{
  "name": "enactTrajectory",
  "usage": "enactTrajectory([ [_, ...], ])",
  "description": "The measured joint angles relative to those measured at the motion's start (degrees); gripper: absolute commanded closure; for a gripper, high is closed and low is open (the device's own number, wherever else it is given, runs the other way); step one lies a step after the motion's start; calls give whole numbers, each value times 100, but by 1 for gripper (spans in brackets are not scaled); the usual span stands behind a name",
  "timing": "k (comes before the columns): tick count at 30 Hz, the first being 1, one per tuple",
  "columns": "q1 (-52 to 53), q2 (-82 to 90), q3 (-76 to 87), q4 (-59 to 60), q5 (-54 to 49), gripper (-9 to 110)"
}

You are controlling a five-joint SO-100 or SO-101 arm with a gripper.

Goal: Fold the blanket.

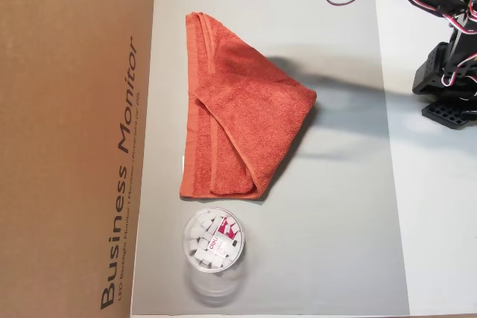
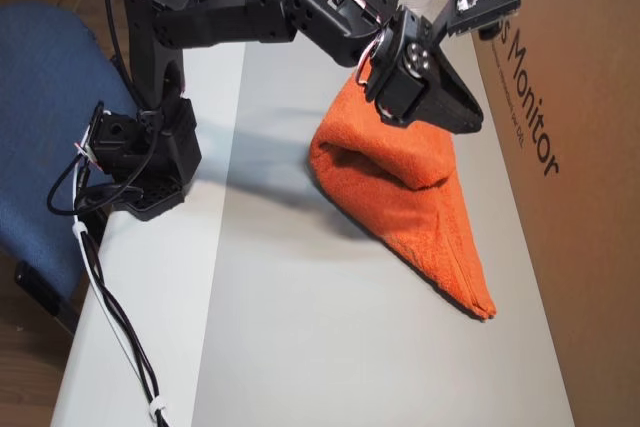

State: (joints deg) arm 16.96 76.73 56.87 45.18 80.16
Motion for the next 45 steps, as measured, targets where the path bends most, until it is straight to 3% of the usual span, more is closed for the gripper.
enactTrajectory([
  [5, -396, 0, 0, 949, 18, 99],
  [11, -571, 0, 0, 2145, 387, 83],
  [20, -1116, 176, 0, 3841, 1283, 83],
  [28, -1362, 176, 0, 3753, 1846, 83],
  [45, -1239, -1020, 0, 1784, 1846, 83],
])
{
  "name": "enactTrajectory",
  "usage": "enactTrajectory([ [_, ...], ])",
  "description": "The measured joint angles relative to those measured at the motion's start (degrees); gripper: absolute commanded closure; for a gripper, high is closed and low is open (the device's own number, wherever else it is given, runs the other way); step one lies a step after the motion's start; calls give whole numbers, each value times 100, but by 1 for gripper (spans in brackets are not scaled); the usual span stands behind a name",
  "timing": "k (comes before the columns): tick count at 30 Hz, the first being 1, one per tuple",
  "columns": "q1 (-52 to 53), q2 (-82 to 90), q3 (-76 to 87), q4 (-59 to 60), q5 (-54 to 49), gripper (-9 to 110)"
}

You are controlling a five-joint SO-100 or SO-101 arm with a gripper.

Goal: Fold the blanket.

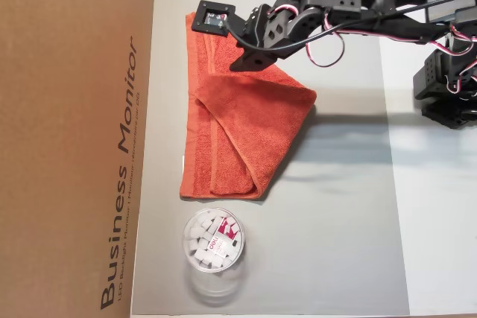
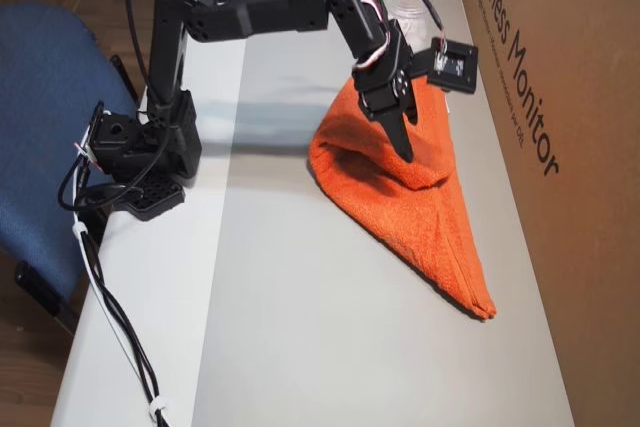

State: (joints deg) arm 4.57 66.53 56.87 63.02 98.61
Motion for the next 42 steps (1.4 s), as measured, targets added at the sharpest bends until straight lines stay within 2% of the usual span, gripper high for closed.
enactTrajectory([
  [8, 44, -650, -211, -835, 0, 83],
  [17, -202, -1767, -1406, -932, 0, 83],
  [24, -554, -1951, -1512, -923, 0, 83],
  [35, -536, -1942, -1547, 272, -9, 83],
  [42, -325, -1881, -1556, 431, -9, 83],
])
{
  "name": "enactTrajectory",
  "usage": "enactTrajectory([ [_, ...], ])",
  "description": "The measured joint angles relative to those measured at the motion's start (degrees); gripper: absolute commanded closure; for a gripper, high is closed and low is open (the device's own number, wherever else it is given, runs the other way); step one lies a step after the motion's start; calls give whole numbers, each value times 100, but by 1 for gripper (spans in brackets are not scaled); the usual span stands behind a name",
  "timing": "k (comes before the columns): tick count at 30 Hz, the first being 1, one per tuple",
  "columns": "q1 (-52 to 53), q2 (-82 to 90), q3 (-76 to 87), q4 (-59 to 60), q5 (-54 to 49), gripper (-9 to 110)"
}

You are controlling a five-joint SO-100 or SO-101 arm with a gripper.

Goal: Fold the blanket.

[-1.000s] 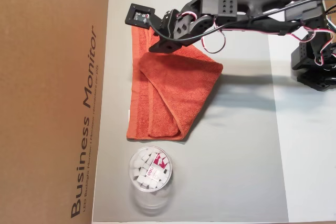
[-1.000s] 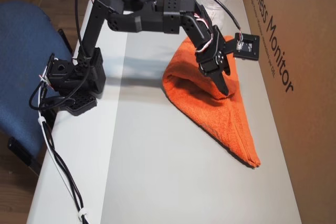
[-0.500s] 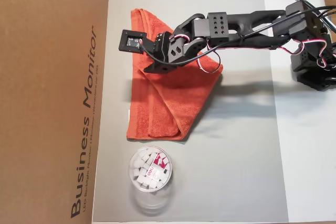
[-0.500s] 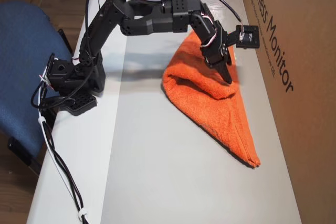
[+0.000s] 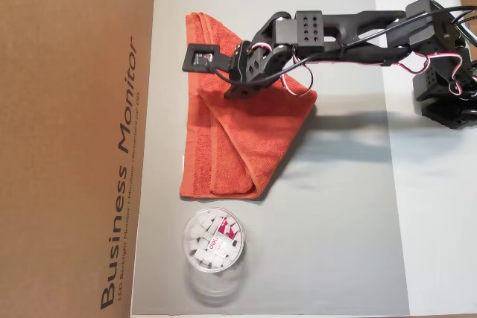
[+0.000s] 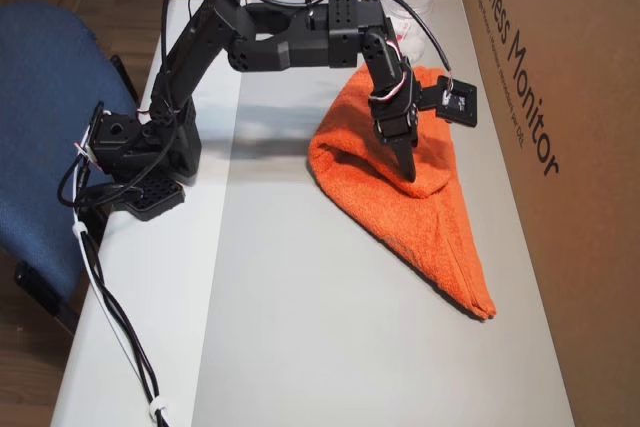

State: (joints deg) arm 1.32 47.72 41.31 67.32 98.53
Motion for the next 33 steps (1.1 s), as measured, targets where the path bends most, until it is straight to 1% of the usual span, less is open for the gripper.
enactTrajectory([
  [13, 62, 123, 580, 0, 0, 83],
  [20, -35, 123, 580, 0, 0, 91],
  [30, -220, 132, 668, -9, 0, 91],
  [33, -229, 132, 694, -26, 0, 95],
])
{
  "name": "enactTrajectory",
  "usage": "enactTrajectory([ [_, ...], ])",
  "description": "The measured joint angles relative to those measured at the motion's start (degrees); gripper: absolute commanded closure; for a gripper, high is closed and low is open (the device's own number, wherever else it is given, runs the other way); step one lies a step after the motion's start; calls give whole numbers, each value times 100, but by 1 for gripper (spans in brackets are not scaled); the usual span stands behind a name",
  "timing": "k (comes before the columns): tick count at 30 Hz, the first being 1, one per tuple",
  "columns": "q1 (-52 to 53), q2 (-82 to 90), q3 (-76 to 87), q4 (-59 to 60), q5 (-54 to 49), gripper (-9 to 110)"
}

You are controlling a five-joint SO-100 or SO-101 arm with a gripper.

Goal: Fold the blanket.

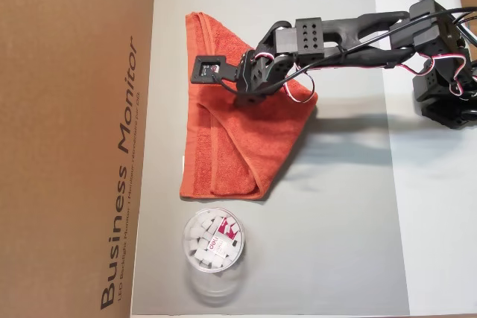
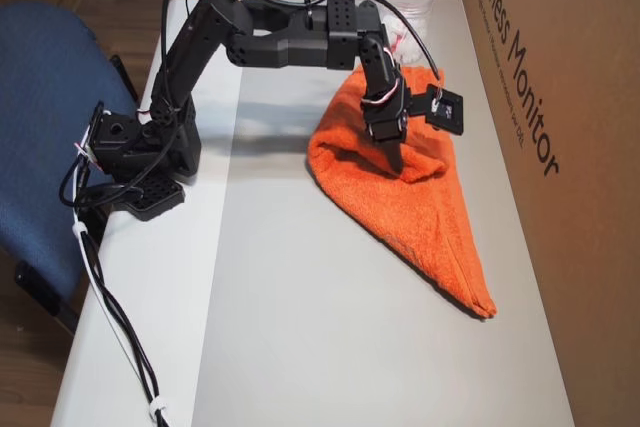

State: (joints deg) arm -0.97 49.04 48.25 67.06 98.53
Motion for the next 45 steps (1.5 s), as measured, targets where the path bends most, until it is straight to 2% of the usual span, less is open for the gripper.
enactTrajectory([
  [5, 18, 35, 0, 0, 0, 101],
  [28, 668, 1547, 0, 26, 0, 102],
  [39, 1397, 1608, 0, -1028, 0, 102],
  [45, 1731, 1573, -9, -1169, 0, 102],
])
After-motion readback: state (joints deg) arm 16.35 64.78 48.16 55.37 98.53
